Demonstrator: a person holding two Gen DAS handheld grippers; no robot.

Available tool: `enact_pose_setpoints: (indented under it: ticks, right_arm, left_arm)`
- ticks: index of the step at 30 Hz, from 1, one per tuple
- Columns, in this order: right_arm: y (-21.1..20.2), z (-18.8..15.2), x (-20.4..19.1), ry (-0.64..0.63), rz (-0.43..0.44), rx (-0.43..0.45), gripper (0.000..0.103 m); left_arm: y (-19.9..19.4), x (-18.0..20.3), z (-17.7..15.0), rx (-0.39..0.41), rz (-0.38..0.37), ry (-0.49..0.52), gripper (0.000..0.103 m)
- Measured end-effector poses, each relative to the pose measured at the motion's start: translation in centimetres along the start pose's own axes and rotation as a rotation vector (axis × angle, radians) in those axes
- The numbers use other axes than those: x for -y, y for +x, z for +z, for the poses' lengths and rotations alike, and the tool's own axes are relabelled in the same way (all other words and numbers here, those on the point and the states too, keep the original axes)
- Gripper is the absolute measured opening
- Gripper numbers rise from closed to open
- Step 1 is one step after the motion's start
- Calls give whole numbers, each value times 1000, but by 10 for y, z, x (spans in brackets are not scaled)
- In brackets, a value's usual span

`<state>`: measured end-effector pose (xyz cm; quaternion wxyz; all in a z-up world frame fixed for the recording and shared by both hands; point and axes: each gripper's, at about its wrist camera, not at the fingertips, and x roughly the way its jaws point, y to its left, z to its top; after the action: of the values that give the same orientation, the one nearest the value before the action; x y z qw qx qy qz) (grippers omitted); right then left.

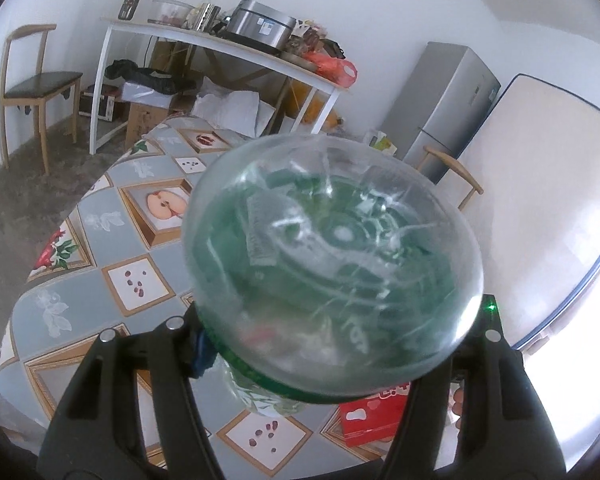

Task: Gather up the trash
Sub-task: 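Lift the bottle with the left gripper while the right gripper holds the red bag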

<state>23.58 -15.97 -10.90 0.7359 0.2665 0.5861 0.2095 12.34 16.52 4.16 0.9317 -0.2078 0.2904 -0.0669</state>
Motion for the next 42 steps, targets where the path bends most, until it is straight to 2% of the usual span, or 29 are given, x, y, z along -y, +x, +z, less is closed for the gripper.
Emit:
enact_pose_setpoints:
  ticks: [9,14,17,27,42]
  right_arm:
    - [-9,-3,1,16,5,36,26]
    - [-20,-8,-3,10,44,39,10]
    - [-23,-10,-9,0,63,35,5]
    - [-30,-11,-25,-6,136,43,4]
    - [-41,-11,-39,-24,168,64,3]
  left_arm:
    - [-1,11,-3,4,29,40,60]
    - [-2,16,-4,9,47,55,59]
    - [-2,18,-4,13,56,56,59]
    - [-12,19,-5,41,46,49,59]
    - [-20,21,-3,64,43,57,59]
